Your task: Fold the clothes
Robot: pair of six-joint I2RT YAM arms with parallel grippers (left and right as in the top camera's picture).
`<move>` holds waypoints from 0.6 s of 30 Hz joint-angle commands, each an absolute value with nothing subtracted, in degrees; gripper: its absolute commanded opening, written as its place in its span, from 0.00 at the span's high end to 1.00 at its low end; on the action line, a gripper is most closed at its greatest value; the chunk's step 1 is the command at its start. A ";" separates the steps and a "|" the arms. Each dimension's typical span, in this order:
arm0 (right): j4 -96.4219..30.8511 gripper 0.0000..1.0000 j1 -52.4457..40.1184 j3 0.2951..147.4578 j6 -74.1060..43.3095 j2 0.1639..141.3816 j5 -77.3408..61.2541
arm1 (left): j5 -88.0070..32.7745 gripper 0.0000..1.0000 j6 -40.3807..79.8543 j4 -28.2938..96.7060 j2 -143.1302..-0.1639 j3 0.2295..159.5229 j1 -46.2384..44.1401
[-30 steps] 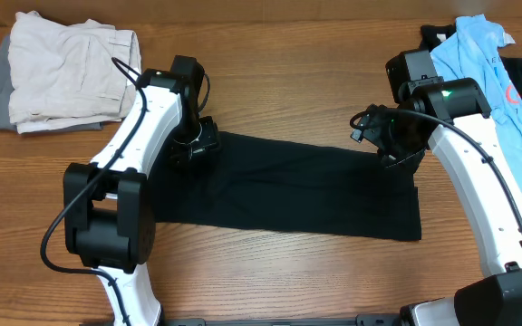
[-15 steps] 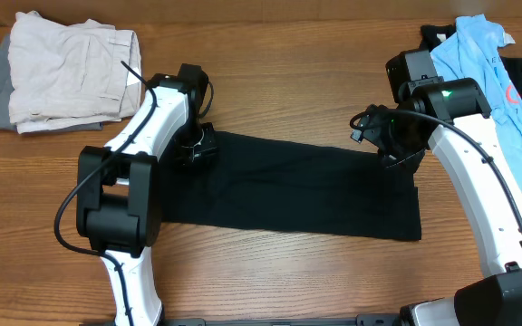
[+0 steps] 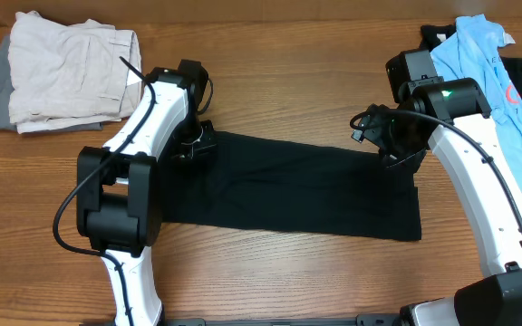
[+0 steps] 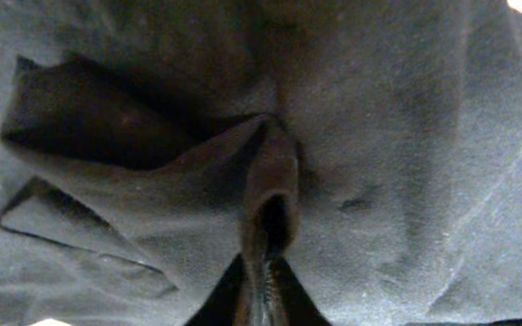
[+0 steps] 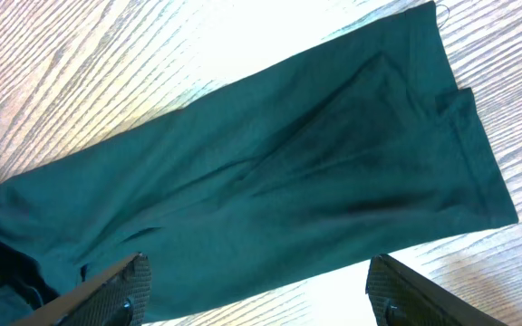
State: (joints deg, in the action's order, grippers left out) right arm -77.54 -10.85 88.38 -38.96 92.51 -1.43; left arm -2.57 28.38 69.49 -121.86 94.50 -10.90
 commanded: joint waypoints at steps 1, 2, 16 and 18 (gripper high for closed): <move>-77.30 0.19 -10.76 88.33 -38.72 91.66 -0.73 | -1.37 0.96 28.32 70.32 -121.71 95.59 -10.85; -77.32 0.19 -10.76 88.36 -38.72 91.66 -0.73 | -0.56 0.96 28.32 70.78 -121.71 95.59 -10.85; -77.19 0.19 -10.76 88.33 -38.76 91.66 -0.71 | 12.53 0.96 32.40 83.57 -118.17 95.66 -10.41; -77.30 0.19 -10.76 88.33 -38.76 91.66 -0.71 | 14.63 0.96 32.71 86.08 -117.01 95.64 -10.35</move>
State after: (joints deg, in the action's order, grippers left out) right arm -77.49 -10.85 88.38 -38.96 92.51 -1.23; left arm 9.26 30.50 84.05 -120.97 94.56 -10.76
